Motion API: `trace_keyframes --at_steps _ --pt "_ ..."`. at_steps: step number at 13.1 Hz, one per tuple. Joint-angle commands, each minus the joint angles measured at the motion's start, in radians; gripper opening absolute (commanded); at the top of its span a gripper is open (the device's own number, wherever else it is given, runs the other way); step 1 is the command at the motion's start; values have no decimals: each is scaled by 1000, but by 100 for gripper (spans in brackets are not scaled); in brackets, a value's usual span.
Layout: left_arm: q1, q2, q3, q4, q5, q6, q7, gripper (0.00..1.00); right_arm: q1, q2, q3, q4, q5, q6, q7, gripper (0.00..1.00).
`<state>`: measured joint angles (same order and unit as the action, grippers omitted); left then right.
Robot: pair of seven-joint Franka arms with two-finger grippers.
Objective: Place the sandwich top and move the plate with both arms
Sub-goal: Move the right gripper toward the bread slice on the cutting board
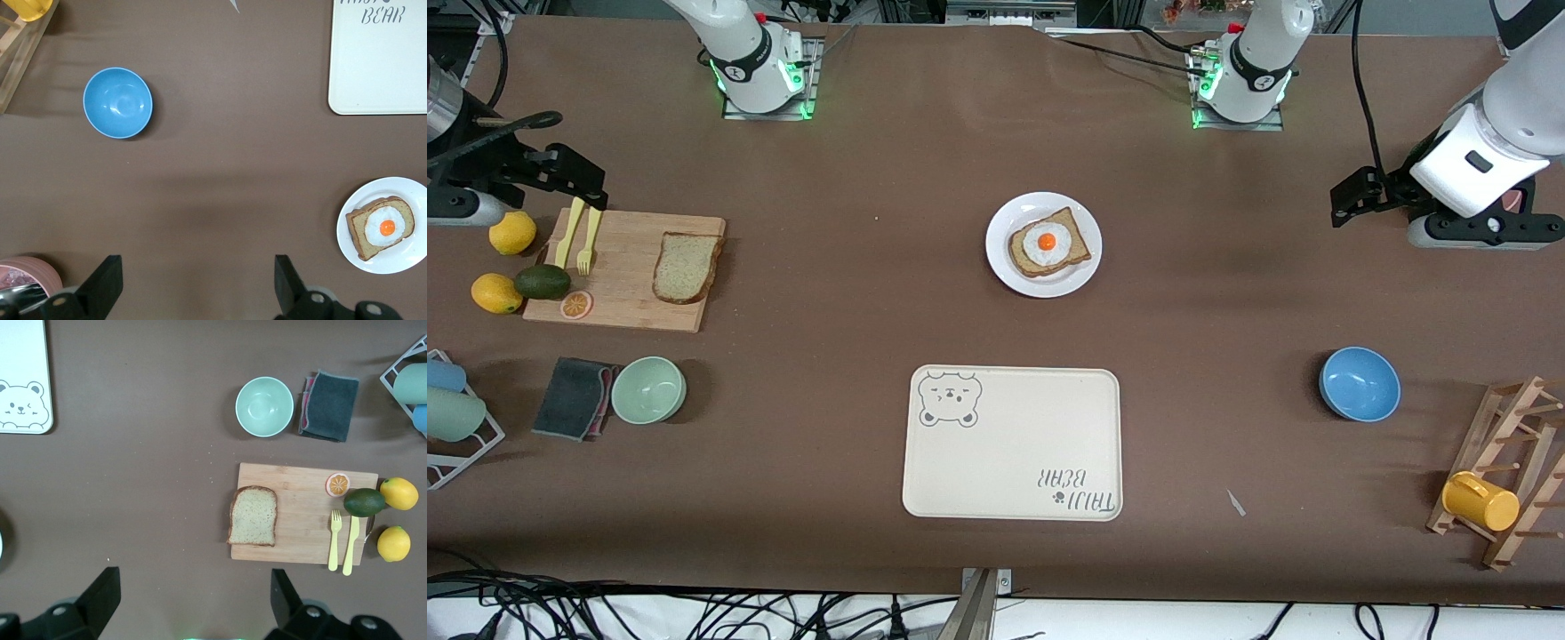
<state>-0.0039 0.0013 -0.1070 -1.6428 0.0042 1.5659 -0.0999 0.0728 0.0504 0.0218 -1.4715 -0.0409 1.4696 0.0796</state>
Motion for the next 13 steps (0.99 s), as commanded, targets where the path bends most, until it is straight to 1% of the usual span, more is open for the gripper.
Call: trace_keyframes --at_steps 1,13 --pt "8 3 0 11 -1 -15 8 100 -11 -24 9 -23 2 23 -21 99" --pt "13 0 6 12 -3 -15 11 100 -11 -32 7 -50 10 29 -6 100"
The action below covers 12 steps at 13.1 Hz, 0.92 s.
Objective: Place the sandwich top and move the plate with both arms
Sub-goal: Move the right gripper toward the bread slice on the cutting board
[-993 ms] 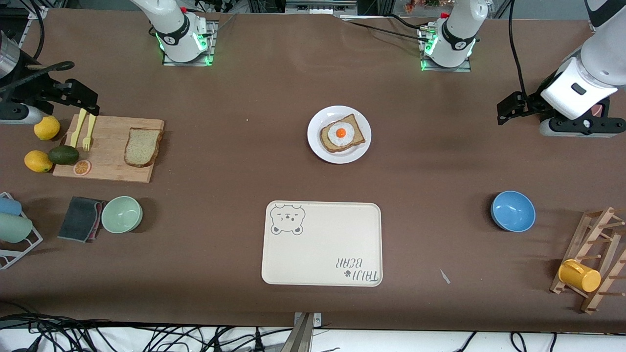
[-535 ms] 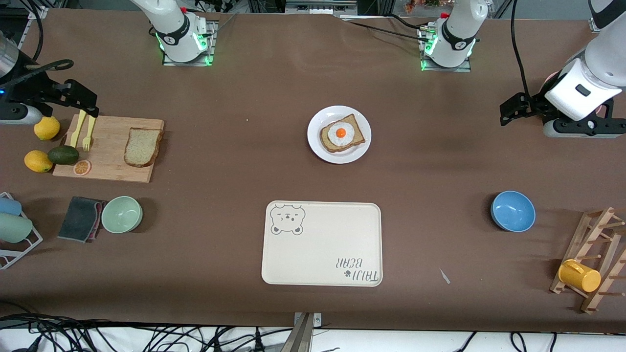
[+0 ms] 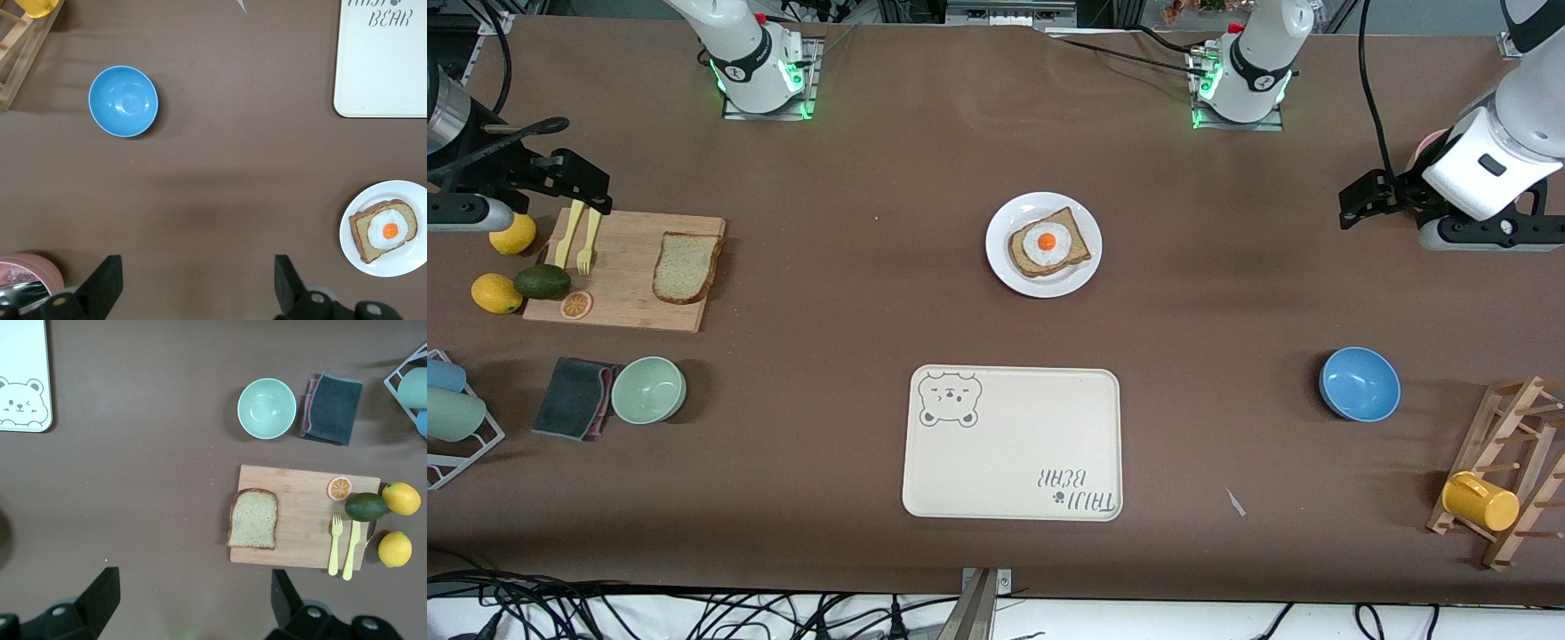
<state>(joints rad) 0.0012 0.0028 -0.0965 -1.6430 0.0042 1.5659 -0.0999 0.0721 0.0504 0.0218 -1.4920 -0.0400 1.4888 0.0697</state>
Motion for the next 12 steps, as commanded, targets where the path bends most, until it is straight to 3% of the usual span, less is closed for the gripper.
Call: trace_keyframes --at_steps 1,12 --pt "6 0 -6 12 -3 -15 11 100 -11 -37 9 -40 9 10 5 100" --pt "6 -1 -12 12 -1 -15 9 100 -12 -75 7 -180 6 93 5 100"
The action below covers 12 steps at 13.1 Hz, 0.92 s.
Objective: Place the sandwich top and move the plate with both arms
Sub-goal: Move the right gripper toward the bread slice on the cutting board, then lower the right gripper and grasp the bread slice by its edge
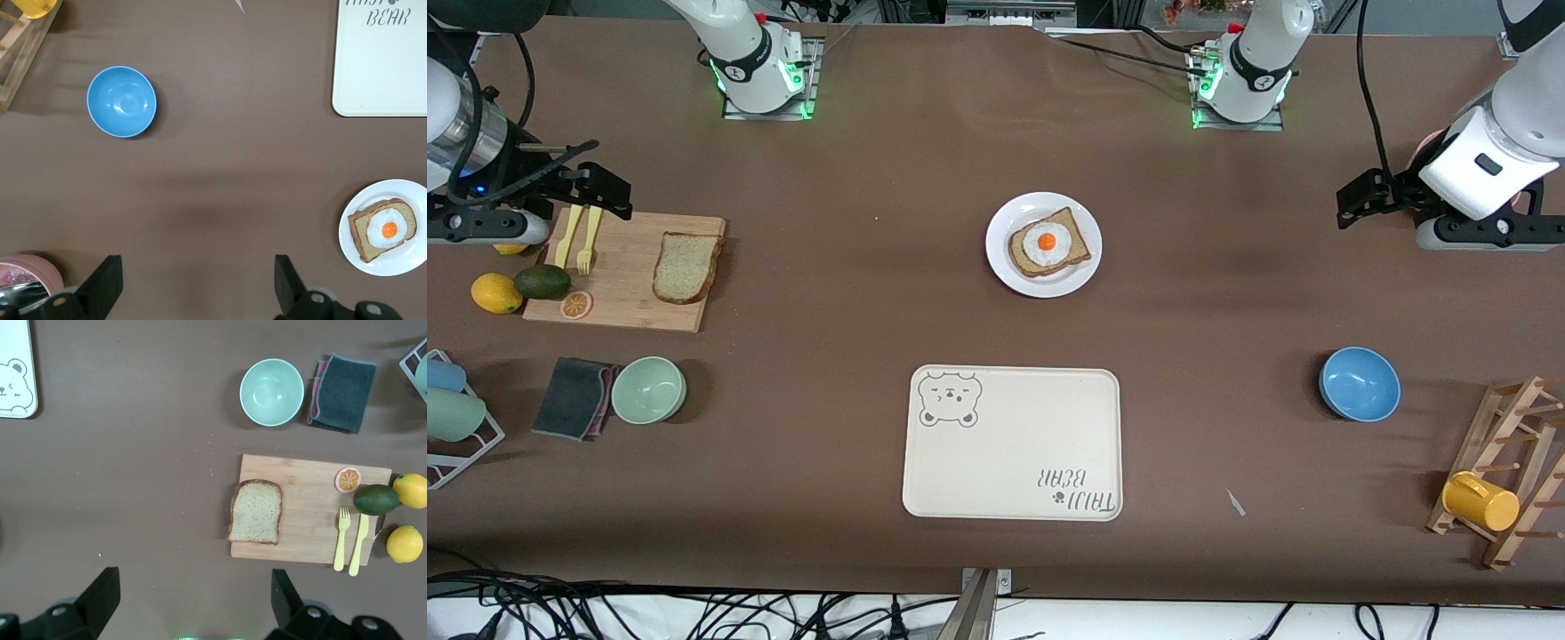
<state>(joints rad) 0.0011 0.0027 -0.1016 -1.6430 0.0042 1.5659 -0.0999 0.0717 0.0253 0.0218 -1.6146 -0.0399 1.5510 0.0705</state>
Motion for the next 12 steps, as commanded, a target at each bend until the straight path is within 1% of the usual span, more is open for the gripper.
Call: trace_keyframes --at_steps 1,2,6,7,8,10,12 --pt "7 -1 -7 12 -1 -17 9 100 -12 -48 9 -68 8 43 5 100" --pt "7 -1 -7 12 -3 -17 9 100 -12 -50 7 -99 8 78 5 100" --pt "7 -1 -7 12 -1 -17 9 100 -10 -62 9 -287 -1 285 -14 100" --pt "7 -1 -7 12 -3 -17 9 100 -9 -58 21 -330 -9 305 -8 100" --pt "7 -1 -7 12 -3 -17 9 100 -9 -50 41 -359 -30 332 3 100" --pt "7 -1 -9 12 -1 -17 9 100 -7 -39 44 -444 -83 414 9 100" --pt "7 -1 -9 12 -3 -17 9 100 -7 -44 46 -591 -104 551 130 100"
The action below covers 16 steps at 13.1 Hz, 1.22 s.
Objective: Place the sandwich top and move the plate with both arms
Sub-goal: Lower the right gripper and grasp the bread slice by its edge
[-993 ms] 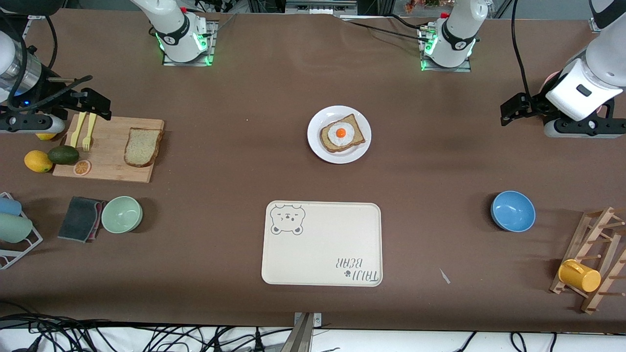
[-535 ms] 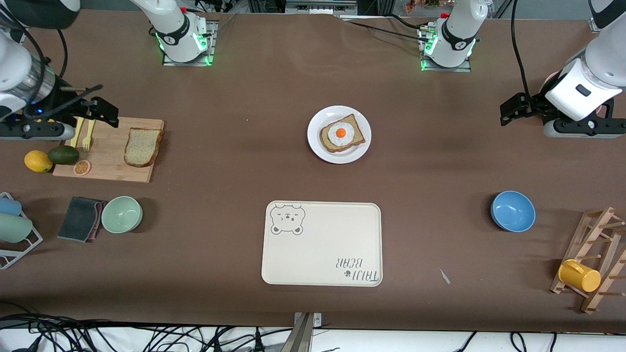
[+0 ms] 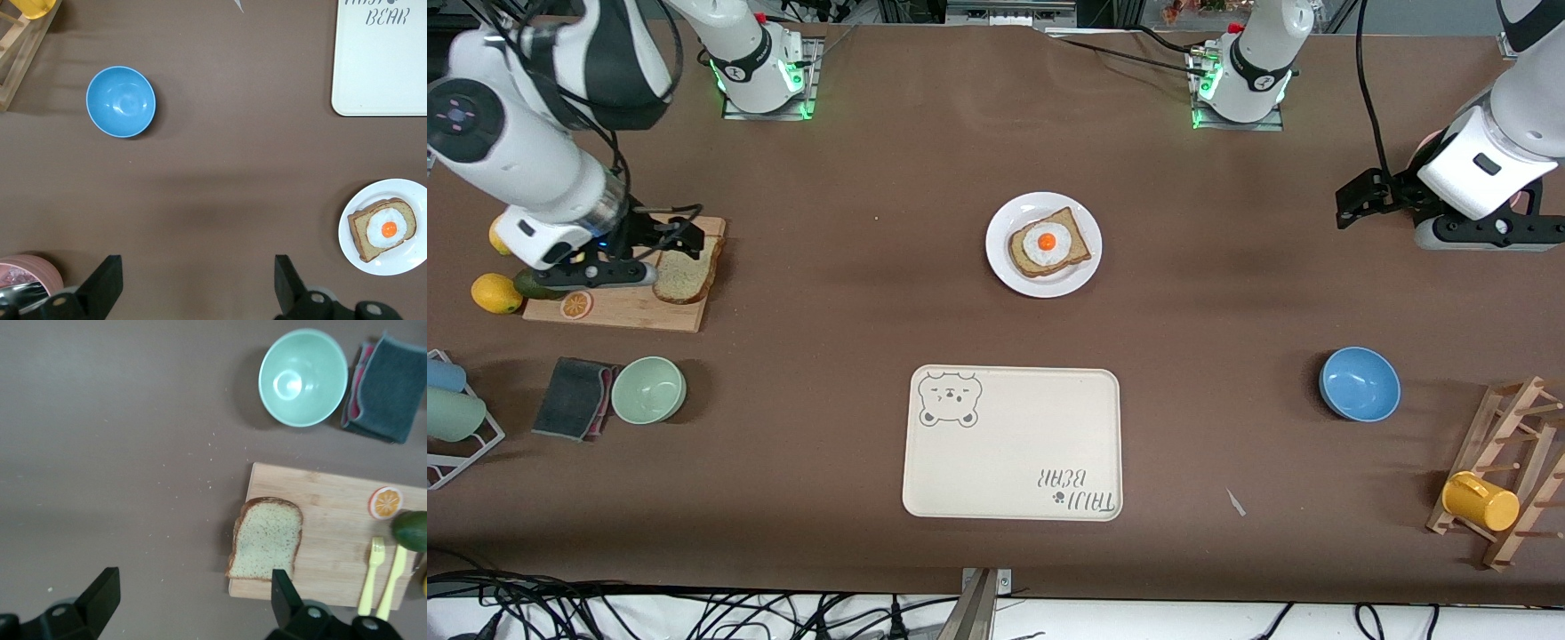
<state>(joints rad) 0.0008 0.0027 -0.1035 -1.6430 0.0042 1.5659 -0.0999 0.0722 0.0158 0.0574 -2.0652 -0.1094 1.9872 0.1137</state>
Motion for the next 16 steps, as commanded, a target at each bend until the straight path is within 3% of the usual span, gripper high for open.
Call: trace_keyframes --at_steps 1,4,11,16 --pt "5 -1 -7 12 -1 -17 9 100 -6 -31 28 -182 -89 163 146 100" --pt "5 -1 -7 12 -3 -18 9 100 -2 -4 70 -240 -286 196 331 100" --pt "5 -1 -7 12 -1 -18 9 100 -3 165 6 -312 -406 334 450 99" --pt "5 -1 -7 12 -1 -18 9 100 -5 283 7 -312 -663 361 782 81"
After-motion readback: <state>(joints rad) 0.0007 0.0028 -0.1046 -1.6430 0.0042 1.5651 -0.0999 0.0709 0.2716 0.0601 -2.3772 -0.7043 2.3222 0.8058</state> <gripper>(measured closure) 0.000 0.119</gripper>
